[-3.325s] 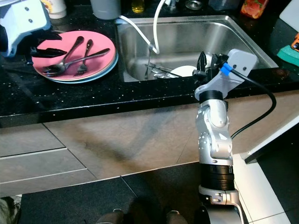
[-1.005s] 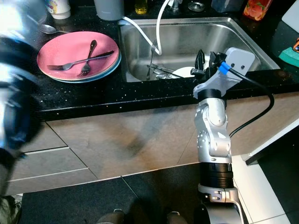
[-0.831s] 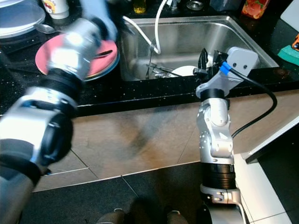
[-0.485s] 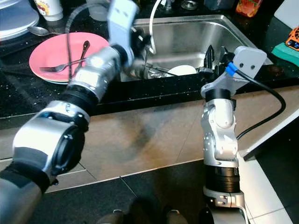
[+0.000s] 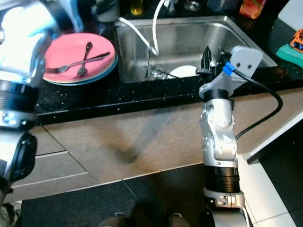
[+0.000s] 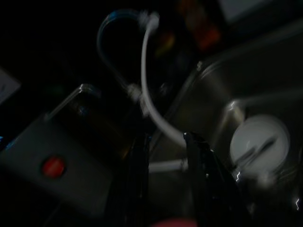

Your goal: Kitchen organization

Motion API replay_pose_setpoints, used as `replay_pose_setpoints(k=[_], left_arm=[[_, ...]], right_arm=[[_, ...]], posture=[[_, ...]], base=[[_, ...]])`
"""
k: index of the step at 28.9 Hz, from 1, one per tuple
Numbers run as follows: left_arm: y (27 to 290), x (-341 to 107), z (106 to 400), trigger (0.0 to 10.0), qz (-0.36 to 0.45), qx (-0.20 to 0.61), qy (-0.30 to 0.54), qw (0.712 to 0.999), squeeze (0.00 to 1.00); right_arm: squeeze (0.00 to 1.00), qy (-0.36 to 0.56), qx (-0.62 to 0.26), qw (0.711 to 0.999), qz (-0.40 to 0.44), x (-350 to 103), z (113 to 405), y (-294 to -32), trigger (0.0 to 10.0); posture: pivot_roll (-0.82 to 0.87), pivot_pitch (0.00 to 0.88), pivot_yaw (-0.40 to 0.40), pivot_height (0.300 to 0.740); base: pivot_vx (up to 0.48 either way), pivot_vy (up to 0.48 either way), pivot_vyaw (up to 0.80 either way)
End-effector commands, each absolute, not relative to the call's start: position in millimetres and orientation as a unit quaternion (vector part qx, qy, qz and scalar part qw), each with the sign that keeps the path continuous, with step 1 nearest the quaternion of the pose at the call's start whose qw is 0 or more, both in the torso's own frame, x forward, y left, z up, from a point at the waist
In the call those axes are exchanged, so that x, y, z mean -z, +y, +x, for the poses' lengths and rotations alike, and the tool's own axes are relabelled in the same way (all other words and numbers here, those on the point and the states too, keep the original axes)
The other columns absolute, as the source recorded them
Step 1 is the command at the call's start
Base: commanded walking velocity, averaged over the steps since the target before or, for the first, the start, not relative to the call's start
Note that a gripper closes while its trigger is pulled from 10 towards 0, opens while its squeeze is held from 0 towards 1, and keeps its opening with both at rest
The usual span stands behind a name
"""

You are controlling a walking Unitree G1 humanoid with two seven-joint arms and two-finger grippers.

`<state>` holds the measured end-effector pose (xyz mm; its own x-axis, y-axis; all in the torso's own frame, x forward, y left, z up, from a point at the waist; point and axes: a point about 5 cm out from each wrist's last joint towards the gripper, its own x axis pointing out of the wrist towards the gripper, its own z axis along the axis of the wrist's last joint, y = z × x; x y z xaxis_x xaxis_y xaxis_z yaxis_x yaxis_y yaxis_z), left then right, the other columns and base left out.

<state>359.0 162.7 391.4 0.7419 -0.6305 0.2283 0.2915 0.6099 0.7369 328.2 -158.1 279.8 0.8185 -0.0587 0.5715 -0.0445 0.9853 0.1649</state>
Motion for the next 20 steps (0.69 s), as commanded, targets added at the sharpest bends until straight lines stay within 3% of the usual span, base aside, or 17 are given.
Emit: replay_pose_setpoints(k=[1, 11, 20], left_arm=[[178, -390, 355, 10.0, 0.370, 0.241, -0.230, 0.867, 0.00], [201, -373, 354, 10.0, 0.389, 0.223, -0.161, 0.879, 0.00], [227, -344, 371, 10.0, 0.433, 0.208, -0.030, 0.877, 0.00]], right_arm=[[0.00, -0.301, 0.004, 0.949, 0.091, -278, 329, -159, 10.0], [0.00, -0.302, -0.001, 0.949, 0.090, -279, 331, -158, 10.0], [0.00, -0.300, 0.007, 0.949, 0.093, -276, 330, -162, 10.0]], posture=[[0.23, 0.156, -0.014, 0.740], [0.22, 0.143, -0.014, 0.740], [0.22, 0.147, 0.000, 0.740]], base=[[0.000, 0.000, 0.00], [0.000, 0.000, 0.00], [0.000, 0.000, 0.00]])
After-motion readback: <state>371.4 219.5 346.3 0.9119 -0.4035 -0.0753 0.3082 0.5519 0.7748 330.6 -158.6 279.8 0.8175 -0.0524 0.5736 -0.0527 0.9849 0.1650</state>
